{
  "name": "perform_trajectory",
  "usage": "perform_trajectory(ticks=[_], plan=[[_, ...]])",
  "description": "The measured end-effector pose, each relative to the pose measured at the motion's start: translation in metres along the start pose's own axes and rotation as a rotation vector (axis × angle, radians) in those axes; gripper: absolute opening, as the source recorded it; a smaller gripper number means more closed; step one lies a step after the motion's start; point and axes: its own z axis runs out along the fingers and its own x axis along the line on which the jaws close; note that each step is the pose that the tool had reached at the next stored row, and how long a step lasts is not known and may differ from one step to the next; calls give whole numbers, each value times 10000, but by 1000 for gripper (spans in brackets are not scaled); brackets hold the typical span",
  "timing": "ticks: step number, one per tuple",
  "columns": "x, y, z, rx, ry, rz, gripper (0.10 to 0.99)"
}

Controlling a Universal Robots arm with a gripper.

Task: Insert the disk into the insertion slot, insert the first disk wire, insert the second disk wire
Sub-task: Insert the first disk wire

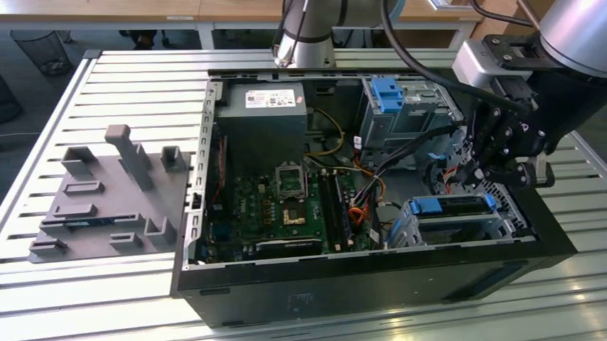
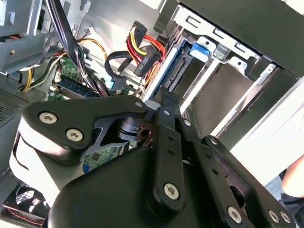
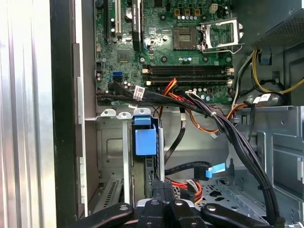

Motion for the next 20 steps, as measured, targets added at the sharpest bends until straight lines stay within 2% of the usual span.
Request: perform_trajectory(ticks=[7,8,10,11,18,19,20], plan=[[-52,-64,3,1,0,10,114],[-62,-72,4,1,0,12,165],[-89,-82,5,3,1,33,165],[-101,-86,6,4,1,61,235],[-138,-94,9,38,-3,583,247],[-144,-94,9,42,-2,656,310],[-150,-94,10,46,-4,719,310]])
